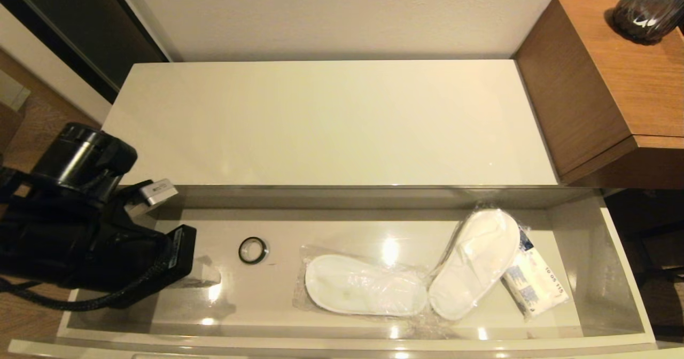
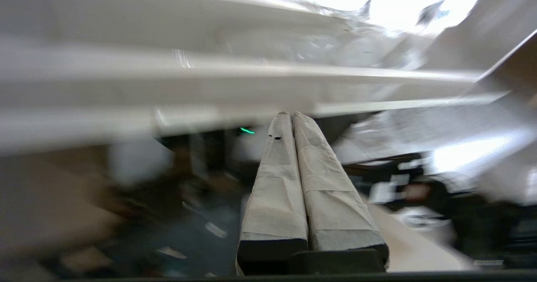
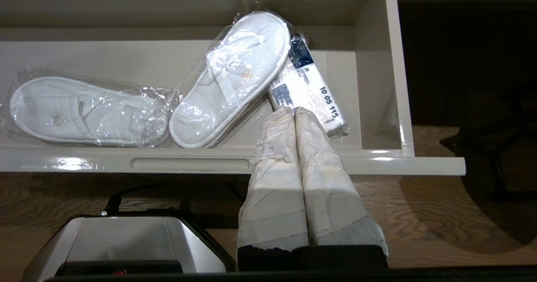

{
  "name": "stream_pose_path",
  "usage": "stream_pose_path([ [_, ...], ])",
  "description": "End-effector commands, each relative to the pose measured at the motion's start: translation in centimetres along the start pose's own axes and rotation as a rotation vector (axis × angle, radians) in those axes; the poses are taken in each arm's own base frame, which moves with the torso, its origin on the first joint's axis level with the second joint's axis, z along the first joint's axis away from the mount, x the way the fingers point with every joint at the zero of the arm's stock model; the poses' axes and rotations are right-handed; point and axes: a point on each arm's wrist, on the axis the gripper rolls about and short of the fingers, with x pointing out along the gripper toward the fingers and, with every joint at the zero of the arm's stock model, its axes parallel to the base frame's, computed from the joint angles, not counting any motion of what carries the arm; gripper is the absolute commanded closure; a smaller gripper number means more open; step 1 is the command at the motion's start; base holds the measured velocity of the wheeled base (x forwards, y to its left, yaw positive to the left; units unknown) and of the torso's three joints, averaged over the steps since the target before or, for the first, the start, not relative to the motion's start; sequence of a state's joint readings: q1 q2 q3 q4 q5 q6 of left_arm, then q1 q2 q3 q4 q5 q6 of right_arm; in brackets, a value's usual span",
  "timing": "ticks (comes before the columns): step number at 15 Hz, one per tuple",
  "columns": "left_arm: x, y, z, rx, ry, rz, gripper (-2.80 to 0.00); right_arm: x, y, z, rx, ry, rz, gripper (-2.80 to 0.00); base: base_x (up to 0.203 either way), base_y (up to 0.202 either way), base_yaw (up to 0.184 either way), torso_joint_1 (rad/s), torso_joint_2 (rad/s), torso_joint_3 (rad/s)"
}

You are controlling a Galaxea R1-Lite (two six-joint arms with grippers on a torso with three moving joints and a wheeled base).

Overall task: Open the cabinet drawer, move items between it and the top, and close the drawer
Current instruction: Take out the adhesive tape from the drawer

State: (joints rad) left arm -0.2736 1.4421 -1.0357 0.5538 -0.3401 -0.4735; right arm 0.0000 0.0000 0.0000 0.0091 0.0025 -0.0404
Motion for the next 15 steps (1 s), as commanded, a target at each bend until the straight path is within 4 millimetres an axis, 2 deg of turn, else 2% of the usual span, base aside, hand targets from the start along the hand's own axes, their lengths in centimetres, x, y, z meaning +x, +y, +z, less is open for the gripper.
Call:
stream_pose_path([
  [1, 2.0, 0.2, 1.2, 0.106, 0.044, 0.031, 0.00, 0.0, 0.0, 0.0, -0.001, 0.003, 0.001, 0.00, 0.000, 0.000, 0.000, 0.000, 0.00, 0.000],
  [2, 1.2, 0.1, 1.0, 0.117, 0.054, 0.049, 0.00, 0.0, 0.0, 0.0, -0.001, 0.003, 0.001, 0.00, 0.000, 0.000, 0.000, 0.000, 0.00, 0.000],
  [4, -2.7, -0.4, -0.6, 0.150, 0.081, 0.086, 0.00, 0.0, 0.0, 0.0, -0.001, 0.003, 0.001, 0.00, 0.000, 0.000, 0.000, 0.000, 0.00, 0.000],
  [6, -5.2, -0.7, -1.8, 0.351, 0.089, 0.134, 0.00, 0.0, 0.0, 0.0, -0.001, 0.003, 0.001, 0.00, 0.000, 0.000, 0.000, 0.000, 0.00, 0.000],
  [8, -6.7, -1.0, -2.0, 0.528, 0.089, 0.213, 0.00, 0.0, 0.0, 0.0, -0.001, 0.003, 0.001, 0.00, 0.000, 0.000, 0.000, 0.000, 0.00, 0.000],
  [10, -6.8, -1.7, -1.8, 0.622, 0.121, 0.222, 0.00, 0.0, 0.0, 0.0, -0.001, 0.003, 0.001, 0.00, 0.000, 0.000, 0.000, 0.000, 0.00, 0.000],
  [13, -5.4, -3.1, -0.1, 0.682, 0.146, 0.233, 0.00, 0.0, 0.0, 0.0, -0.001, 0.003, 0.001, 0.00, 0.000, 0.000, 0.000, 0.000, 0.00, 0.000],
  [15, -5.3, -3.5, 0.0, 0.711, 0.143, 0.256, 0.00, 0.0, 0.0, 0.0, -0.001, 0.003, 0.001, 0.00, 0.000, 0.000, 0.000, 0.000, 0.00, 0.000],
])
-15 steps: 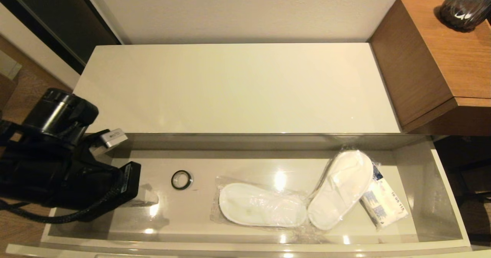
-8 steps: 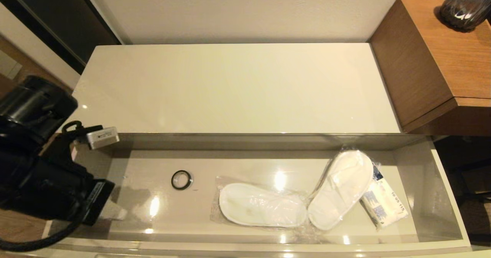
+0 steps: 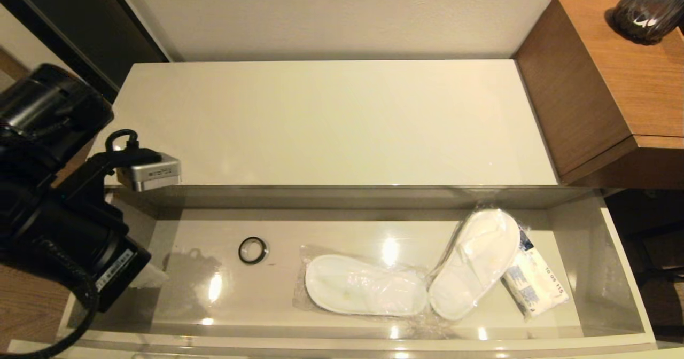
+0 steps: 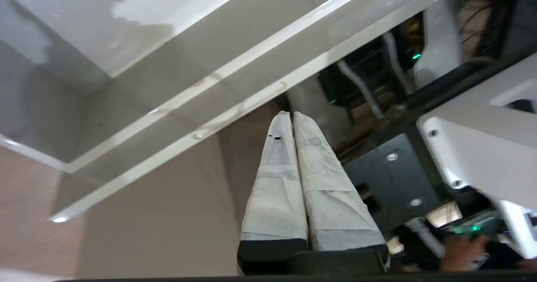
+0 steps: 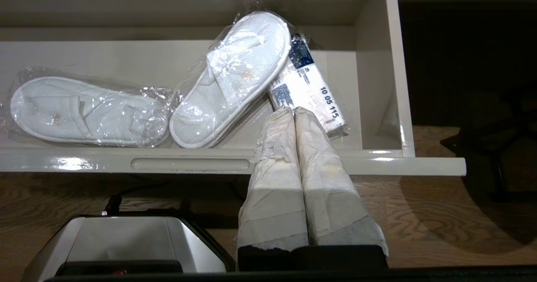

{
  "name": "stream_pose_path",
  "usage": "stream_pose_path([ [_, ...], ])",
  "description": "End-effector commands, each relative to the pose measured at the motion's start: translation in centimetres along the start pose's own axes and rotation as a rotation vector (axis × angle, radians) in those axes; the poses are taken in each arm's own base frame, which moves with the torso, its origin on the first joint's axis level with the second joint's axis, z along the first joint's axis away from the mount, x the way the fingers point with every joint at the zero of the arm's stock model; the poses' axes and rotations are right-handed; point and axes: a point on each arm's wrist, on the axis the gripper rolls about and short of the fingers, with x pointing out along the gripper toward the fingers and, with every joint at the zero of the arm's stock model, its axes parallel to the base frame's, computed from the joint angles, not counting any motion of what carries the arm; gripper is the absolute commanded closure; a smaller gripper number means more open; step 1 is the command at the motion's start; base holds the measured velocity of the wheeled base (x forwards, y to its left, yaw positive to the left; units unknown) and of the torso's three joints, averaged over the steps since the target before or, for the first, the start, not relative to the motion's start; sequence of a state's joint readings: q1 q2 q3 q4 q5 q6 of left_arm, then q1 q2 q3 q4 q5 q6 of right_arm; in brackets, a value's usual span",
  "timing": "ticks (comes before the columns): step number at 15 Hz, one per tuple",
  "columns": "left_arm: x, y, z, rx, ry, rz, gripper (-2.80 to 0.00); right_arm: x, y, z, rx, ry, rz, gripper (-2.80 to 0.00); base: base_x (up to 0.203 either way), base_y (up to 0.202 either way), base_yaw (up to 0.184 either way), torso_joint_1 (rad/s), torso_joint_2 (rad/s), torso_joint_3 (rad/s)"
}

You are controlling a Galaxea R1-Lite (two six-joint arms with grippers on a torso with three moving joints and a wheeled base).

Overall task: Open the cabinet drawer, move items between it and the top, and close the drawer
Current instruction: Take out the adhesive tape from the drawer

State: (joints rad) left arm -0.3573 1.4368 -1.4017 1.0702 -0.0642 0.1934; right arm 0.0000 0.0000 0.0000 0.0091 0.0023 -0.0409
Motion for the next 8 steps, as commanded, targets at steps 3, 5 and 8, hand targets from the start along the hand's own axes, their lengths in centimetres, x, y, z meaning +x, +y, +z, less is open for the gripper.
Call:
stream_pose_path([
  [3, -2.2, -0.3, 0.3, 0.058, -0.017, 0.001, 0.00, 0.0, 0.0, 0.0, -0.001, 0.003, 0.001, 0.00, 0.000, 0.000, 0.000, 0.000, 0.00, 0.000],
  [5, -5.4, -0.5, -1.2, 0.076, 0.010, 0.000, 0.00, 0.0, 0.0, 0.0, -0.001, 0.003, 0.001, 0.00, 0.000, 0.000, 0.000, 0.000, 0.00, 0.000],
  [8, -6.2, 0.1, -1.5, 0.146, -0.020, -0.022, 0.00, 0.0, 0.0, 0.0, -0.001, 0.003, 0.001, 0.00, 0.000, 0.000, 0.000, 0.000, 0.00, 0.000],
])
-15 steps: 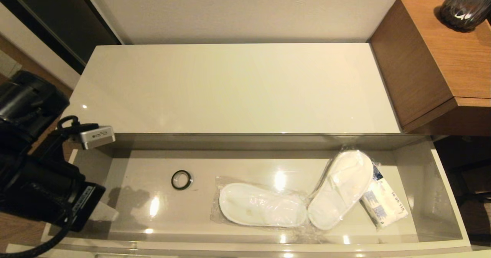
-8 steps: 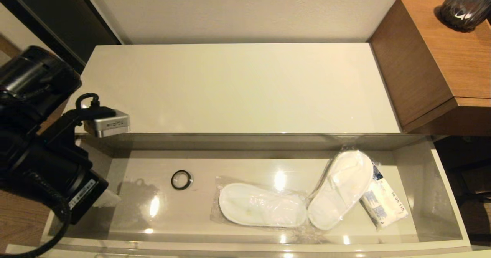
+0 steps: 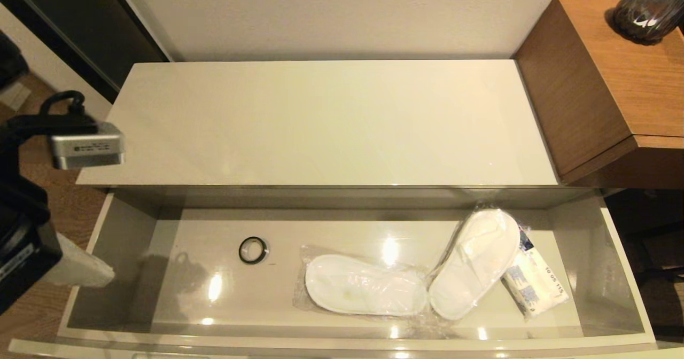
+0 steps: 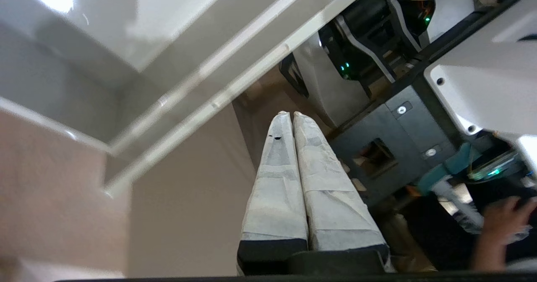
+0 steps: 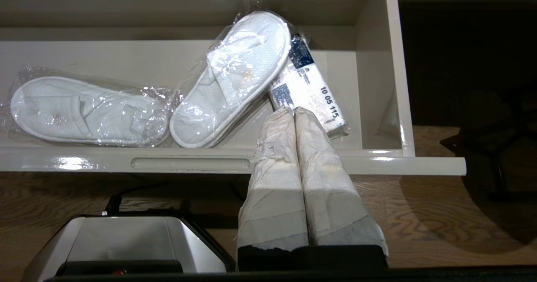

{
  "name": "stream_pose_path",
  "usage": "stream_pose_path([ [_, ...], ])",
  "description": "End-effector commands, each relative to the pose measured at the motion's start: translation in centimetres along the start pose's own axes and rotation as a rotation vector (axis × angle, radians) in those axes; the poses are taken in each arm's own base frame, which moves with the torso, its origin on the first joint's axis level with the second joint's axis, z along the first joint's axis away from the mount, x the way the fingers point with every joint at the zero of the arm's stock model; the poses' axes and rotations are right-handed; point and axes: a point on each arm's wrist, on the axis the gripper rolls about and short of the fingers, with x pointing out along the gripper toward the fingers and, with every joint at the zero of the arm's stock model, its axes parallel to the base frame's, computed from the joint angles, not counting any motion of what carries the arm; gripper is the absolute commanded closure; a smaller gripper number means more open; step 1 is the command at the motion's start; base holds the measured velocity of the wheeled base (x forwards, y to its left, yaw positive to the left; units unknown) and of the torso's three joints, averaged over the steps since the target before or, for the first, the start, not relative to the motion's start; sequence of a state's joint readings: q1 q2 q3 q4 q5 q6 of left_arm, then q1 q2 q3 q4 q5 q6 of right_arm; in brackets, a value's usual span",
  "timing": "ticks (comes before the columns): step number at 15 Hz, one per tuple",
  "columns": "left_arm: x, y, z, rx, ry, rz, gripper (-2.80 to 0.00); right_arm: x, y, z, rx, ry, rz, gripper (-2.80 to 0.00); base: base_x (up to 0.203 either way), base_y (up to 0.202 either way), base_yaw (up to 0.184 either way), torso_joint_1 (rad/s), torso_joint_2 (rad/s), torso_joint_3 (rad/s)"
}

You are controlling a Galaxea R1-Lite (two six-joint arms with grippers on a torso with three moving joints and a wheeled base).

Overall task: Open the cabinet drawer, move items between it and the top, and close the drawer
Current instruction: Take out the adhesive tape from the drawer

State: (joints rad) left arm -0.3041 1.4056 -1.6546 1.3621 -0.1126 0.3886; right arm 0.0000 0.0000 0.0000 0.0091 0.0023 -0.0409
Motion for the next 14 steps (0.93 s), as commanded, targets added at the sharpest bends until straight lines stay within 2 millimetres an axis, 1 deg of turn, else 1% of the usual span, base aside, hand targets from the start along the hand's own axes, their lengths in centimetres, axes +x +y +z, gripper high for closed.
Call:
stream_pose_path([
  [1, -0.4, 0.0, -0.2, 0.001, -0.018, -0.014, 0.00, 0.0, 0.0, 0.0, -0.001, 0.003, 0.001, 0.00, 0.000, 0.000, 0.000, 0.000, 0.00, 0.000],
  [3, -0.4, 0.1, 0.0, 0.004, -0.022, -0.013, 0.00, 0.0, 0.0, 0.0, -0.001, 0.003, 0.001, 0.00, 0.000, 0.000, 0.000, 0.000, 0.00, 0.000],
  [5, 0.2, 0.4, 0.3, -0.017, 0.006, -0.028, 0.00, 0.0, 0.0, 0.0, -0.001, 0.003, 0.001, 0.00, 0.000, 0.000, 0.000, 0.000, 0.00, 0.000],
  [7, 1.0, 0.9, 1.0, -0.138, 0.033, -0.024, 0.00, 0.0, 0.0, 0.0, -0.001, 0.003, 0.001, 0.00, 0.000, 0.000, 0.000, 0.000, 0.00, 0.000],
  [9, 1.7, 1.3, 1.5, -0.179, 0.051, -0.025, 0.00, 0.0, 0.0, 0.0, -0.001, 0.003, 0.001, 0.00, 0.000, 0.000, 0.000, 0.000, 0.00, 0.000],
  [11, 4.2, 2.7, 2.9, -0.248, 0.117, -0.041, 0.00, 0.0, 0.0, 0.0, -0.001, 0.003, 0.001, 0.00, 0.000, 0.000, 0.000, 0.000, 0.00, 0.000],
  [12, 5.6, 3.9, 3.5, -0.308, 0.124, -0.037, 0.00, 0.0, 0.0, 0.0, -0.001, 0.003, 0.001, 0.00, 0.000, 0.000, 0.000, 0.000, 0.00, 0.000],
  [13, 6.8, 5.2, 3.9, -0.360, 0.107, -0.027, 0.00, 0.0, 0.0, 0.0, -0.001, 0.003, 0.001, 0.00, 0.000, 0.000, 0.000, 0.000, 0.00, 0.000],
  [14, 7.4, 6.0, 4.3, -0.382, 0.083, -0.020, 0.00, 0.0, 0.0, 0.0, 0.011, -0.001, 0.001, 0.00, 0.000, 0.000, 0.000, 0.000, 0.00, 0.000],
])
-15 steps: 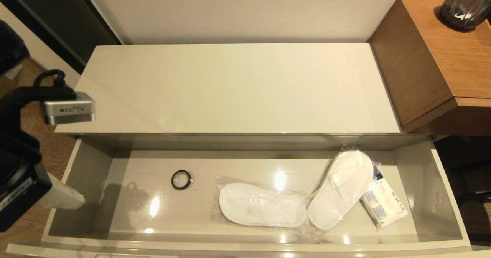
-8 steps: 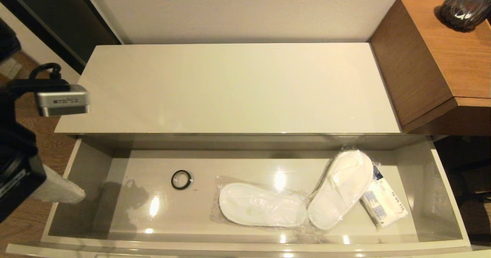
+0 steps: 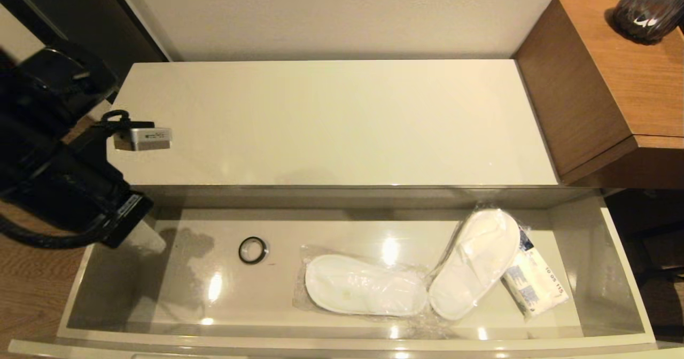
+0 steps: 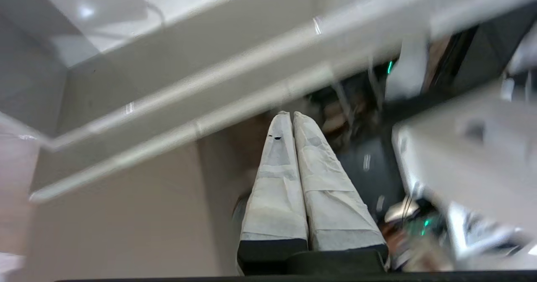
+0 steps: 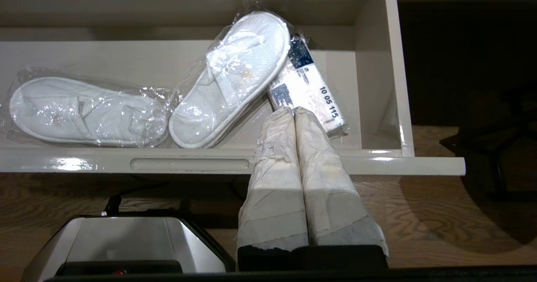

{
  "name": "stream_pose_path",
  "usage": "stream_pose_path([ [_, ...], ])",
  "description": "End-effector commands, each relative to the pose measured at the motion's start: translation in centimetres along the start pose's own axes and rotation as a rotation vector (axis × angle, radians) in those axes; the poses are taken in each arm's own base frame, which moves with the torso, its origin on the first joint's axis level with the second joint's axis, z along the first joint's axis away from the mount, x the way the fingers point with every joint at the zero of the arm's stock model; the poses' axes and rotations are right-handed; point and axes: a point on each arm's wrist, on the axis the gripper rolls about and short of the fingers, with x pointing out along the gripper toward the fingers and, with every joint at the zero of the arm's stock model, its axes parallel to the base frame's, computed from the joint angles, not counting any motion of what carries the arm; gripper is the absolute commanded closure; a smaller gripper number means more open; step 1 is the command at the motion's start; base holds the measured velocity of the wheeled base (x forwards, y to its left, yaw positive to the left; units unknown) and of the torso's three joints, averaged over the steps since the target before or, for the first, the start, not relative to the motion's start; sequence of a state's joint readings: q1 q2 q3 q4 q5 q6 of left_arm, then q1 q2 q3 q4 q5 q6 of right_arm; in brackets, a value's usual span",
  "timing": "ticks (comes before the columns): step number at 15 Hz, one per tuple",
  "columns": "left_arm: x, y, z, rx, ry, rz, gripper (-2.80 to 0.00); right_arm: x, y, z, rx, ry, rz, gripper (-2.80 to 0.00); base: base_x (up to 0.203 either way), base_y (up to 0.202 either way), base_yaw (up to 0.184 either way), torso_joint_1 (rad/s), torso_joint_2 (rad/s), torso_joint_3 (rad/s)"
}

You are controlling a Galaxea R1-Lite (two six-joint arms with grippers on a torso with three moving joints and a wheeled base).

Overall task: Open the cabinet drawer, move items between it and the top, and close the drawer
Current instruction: Take out the adhesive tape from the drawer

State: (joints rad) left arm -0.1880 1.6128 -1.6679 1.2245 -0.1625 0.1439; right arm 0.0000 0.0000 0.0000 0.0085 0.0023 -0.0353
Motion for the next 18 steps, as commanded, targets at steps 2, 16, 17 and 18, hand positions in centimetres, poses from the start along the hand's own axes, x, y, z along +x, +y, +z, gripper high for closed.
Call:
stream_pose_path([
  [2, 5.2, 3.7, 3.3, -0.074, 0.010, 0.018, 0.00, 0.0, 0.0, 0.0, 0.008, 0.002, 0.001, 0.00, 0.000, 0.000, 0.000, 0.000, 0.00, 0.000],
  [16, 10.1, 12.6, 3.1, 0.377, 0.087, -0.165, 0.00, 0.0, 0.0, 0.0, 0.009, 0.001, 0.001, 0.00, 0.000, 0.000, 0.000, 0.000, 0.00, 0.000],
  [17, 10.5, 12.6, 3.2, 0.378, 0.087, -0.179, 0.00, 0.0, 0.0, 0.0, 0.009, 0.002, 0.001, 0.00, 0.000, 0.000, 0.000, 0.000, 0.00, 0.000],
  [18, 11.1, 12.4, 3.2, 0.381, 0.088, -0.202, 0.00, 0.0, 0.0, 0.0, 0.009, 0.002, 0.001, 0.00, 0.000, 0.000, 0.000, 0.000, 0.00, 0.000],
])
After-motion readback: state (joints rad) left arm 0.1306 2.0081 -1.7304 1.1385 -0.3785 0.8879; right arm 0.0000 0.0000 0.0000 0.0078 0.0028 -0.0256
